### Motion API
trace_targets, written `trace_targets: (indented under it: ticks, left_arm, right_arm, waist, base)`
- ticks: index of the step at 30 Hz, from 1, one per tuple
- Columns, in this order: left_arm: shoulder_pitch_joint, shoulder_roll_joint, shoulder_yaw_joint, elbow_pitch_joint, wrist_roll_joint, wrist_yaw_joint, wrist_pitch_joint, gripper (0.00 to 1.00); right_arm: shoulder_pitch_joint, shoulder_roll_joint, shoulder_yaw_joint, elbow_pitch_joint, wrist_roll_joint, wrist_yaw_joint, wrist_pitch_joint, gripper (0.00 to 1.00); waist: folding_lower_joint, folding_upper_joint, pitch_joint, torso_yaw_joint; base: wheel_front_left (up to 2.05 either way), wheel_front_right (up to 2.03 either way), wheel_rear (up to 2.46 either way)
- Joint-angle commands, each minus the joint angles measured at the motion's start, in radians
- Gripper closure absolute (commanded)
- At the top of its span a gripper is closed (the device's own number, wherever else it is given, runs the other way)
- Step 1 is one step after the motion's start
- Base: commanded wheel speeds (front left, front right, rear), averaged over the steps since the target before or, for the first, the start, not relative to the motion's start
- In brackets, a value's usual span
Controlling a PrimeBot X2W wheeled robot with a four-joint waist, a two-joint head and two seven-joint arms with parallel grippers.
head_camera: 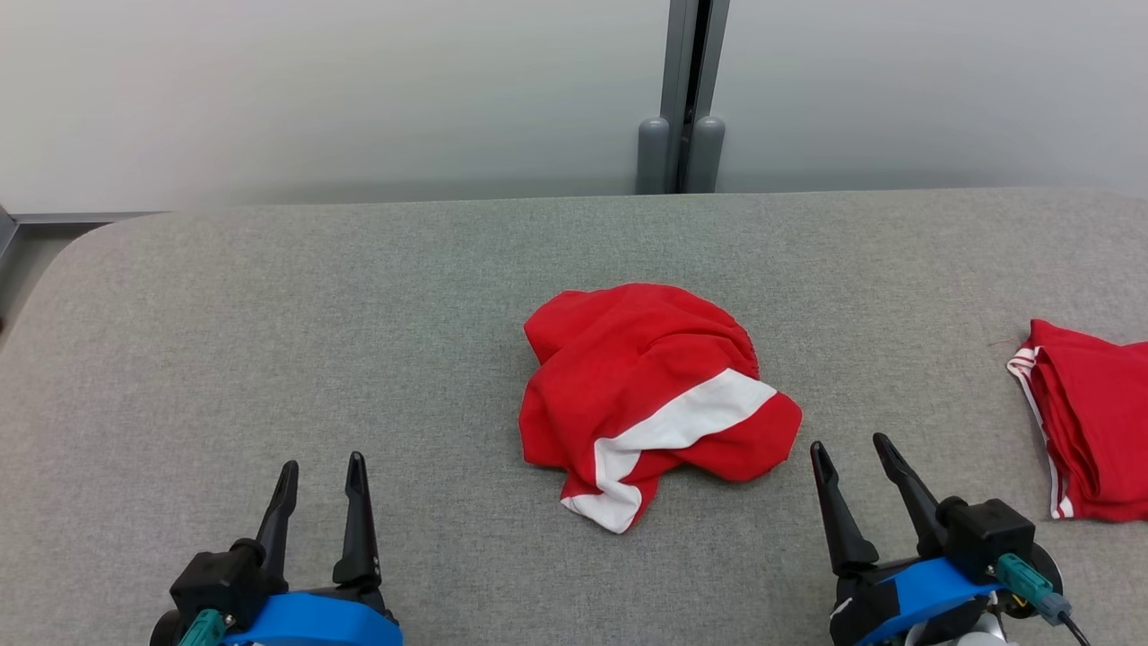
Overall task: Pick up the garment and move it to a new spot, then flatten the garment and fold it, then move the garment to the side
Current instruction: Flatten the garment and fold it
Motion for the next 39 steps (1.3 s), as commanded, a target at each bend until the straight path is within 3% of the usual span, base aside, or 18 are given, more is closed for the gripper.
trace_targets:
  ticks: [1, 12, 18, 24, 30, 37, 38, 39]
  left_arm:
    - [0.005, -0.004, 0.002, 0.002, 0.009, -0.004, -0.005, 0.00]
    - [-0.011, -0.006, -0.018, 0.015, 0.019, -0.024, 0.003, 0.00]
    - [-0.044, -0.034, -0.148, 0.051, 0.028, -0.114, 0.096, 0.00]
    - [-0.100, -0.056, -0.244, 0.114, 0.038, -0.155, 0.154, 0.00]
    - [-0.180, -0.056, -0.284, 0.229, 0.059, -0.165, 0.189, 0.00]
    - [-0.231, -0.049, -0.303, 0.325, 0.087, -0.143, 0.207, 0.00]
    - [-0.235, -0.050, -0.302, 0.333, 0.087, -0.141, 0.202, 0.35]
    - [-0.240, -0.050, -0.304, 0.342, 0.090, -0.140, 0.202, 0.58]
  right_arm:
    - [-0.012, -0.001, -0.002, 0.003, -0.004, 0.000, -0.007, 0.00]
    - [-0.024, -0.001, -0.009, -0.010, -0.006, 0.000, -0.008, 0.00]
    - [-0.040, -0.001, -0.016, -0.024, -0.014, 0.000, -0.007, 0.00]
    - [-0.054, -0.001, -0.015, -0.032, -0.016, 0.000, -0.007, 0.00]
    - [-0.070, -0.001, -0.015, -0.043, -0.016, 0.000, -0.007, 0.00]
    - [-0.073, -0.001, -0.032, -0.051, -0.018, 0.000, -0.007, 0.00]
    - [-0.073, -0.001, -0.033, -0.051, -0.018, 0.000, -0.007, 0.00]
    - [-0.072, -0.001, -0.035, -0.051, -0.017, 0.000, -0.007, 0.00]
  waist:
    - [-0.0001, 0.0000, 0.000, 0.000]
    - [-0.0001, 0.0000, 0.010, -0.009]
    - [-0.0001, 0.0000, 0.033, -0.028]
    - [-0.0001, 0.0000, 0.053, -0.056]
    - [-0.0001, 0.0000, 0.081, -0.104]
    - [-0.0001, 0.0000, 0.101, -0.132]
    - [-0.0001, 0.0000, 0.102, -0.132]
    - [-0.0001, 0.0000, 0.102, -0.132]
  base:
    - [0.00, 0.00, 0.00]
    - [0.00, 0.00, 0.00]
    - [0.00, 0.00, 0.00]
    - [0.00, 0.00, 0.00]
    - [0.00, 0.00, 0.00]
    - [0.00, 0.00, 0.00]
    - [0.00, 0.00, 0.00]
    - [0.00, 0.00, 0.00]
